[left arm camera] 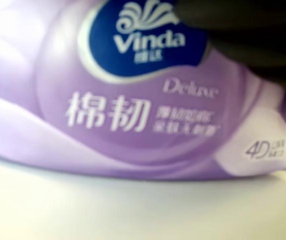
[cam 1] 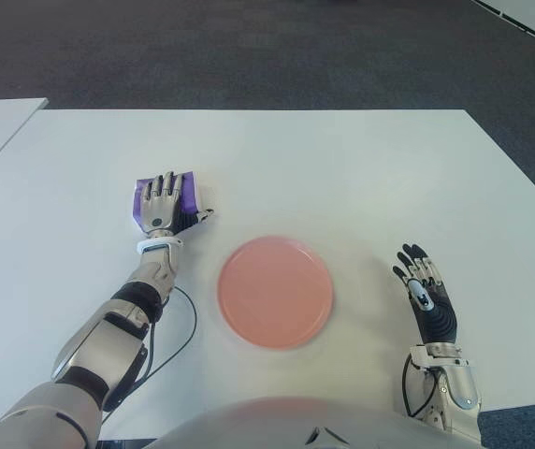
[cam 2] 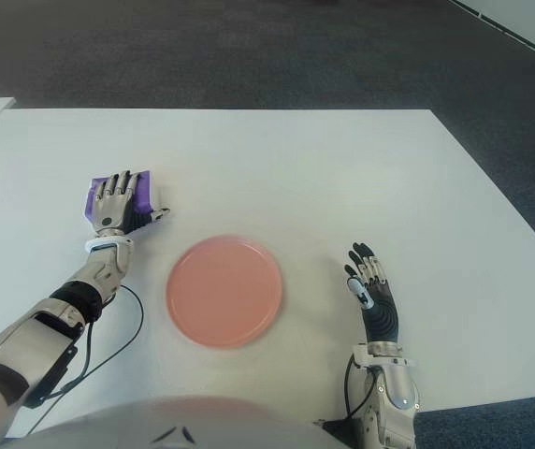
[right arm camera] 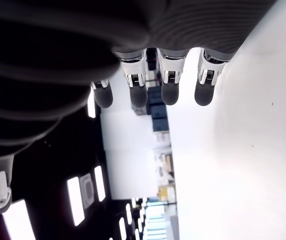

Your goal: Put the tissue paper into the plate.

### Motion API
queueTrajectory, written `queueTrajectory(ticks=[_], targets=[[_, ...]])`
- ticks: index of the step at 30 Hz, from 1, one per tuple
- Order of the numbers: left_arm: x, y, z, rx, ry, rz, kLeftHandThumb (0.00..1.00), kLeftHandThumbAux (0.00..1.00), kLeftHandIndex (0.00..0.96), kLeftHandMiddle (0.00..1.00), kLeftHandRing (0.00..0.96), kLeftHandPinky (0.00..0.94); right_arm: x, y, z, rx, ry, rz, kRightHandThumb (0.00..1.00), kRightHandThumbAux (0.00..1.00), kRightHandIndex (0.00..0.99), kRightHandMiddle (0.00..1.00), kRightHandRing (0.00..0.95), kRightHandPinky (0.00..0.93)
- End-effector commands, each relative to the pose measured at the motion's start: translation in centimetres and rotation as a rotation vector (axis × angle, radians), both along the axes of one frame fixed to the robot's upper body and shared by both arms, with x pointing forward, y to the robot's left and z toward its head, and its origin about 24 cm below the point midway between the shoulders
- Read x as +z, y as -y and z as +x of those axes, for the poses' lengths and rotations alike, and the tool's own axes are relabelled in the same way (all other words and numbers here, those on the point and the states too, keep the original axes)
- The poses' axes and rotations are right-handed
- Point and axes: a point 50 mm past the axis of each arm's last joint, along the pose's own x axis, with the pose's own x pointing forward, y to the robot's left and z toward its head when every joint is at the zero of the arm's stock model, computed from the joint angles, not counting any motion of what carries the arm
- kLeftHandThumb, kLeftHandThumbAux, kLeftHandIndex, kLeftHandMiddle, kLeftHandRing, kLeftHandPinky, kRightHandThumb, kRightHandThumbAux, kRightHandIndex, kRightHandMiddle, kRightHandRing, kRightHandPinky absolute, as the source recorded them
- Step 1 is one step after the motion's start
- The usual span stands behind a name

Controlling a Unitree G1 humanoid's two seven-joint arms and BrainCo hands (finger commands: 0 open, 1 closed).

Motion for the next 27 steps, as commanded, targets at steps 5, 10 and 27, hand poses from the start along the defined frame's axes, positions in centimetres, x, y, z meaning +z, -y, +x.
queueTrajectory(ticks=[5,10,27], targets=[[-3.7,-0.8,-2.9,0.018,-0.211,0.029,0.096,0.329,0.000,0.000,0.000,0.000,0.2,0.4,-0.1,-0.022,0.023,0.034,0.000,0.486,0.000,0.000,0.000,0.000],[-4.2,-1.0,-3.5,0.017,-0.240,0.031,0.088,0.330,0.000,0.000,0.000,0.000,0.5,1.0,-0.3,-0.032,0.045,0.050,0.000,0.502,0.000,0.000,0.000,0.000],[-5.8,-2.0,-5.2,0.053,-0.338,-0.002,0.086,0.372,0.000,0.000,0.000,0.000,1.4,2.9,-1.4,-0.062,0.081,0.022,0.000,0.594,0.000,0.000,0.000,0.000]])
